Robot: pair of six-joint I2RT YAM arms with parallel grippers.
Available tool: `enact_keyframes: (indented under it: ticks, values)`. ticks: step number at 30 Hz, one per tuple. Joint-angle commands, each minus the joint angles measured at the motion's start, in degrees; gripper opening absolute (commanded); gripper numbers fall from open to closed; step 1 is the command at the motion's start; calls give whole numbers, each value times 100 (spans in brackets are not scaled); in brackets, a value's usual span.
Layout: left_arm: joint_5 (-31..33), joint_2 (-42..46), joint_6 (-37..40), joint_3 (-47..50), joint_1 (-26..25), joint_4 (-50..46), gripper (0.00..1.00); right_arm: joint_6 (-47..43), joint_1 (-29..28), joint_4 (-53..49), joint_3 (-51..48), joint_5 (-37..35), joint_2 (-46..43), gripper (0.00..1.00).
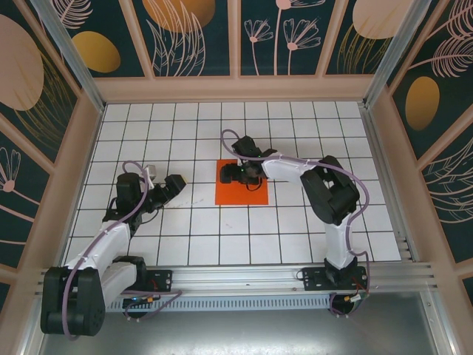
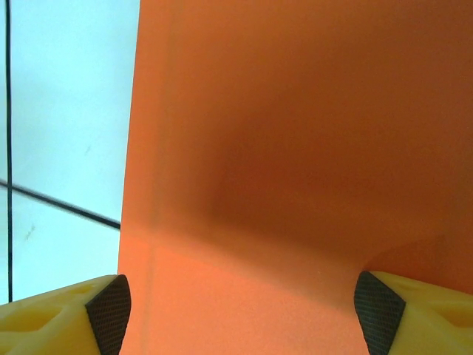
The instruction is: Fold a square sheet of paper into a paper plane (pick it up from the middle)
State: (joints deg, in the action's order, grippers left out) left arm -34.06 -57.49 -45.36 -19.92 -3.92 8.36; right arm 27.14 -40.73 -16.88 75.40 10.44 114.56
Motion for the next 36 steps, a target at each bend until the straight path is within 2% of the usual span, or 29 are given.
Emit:
enact_keyframes:
  ticks: [1,5,11,21,30,36]
  values:
    - [-88,-21,147,-181,-63,-98,99,-544,-92,-496,71,398,129,82]
    - [-36,-89,137,-209,-163,-47,99,-307,-106,-638,-42,256,98,83]
    - [96,-268,125,-310,-402,3,99,621,-275,-431,-210,155,-62,82]
    - [156,-311,270,-329,-451,16,99,1217,-185,-422,-96,-784,-611,83]
    - [288,-350,388,-425,-448,137,99,1663,-128,-289,-575,-679,-303,83]
    - [290,-315,375,-364,-443,167,99,1618,-224,-423,-843,-727,-350,83]
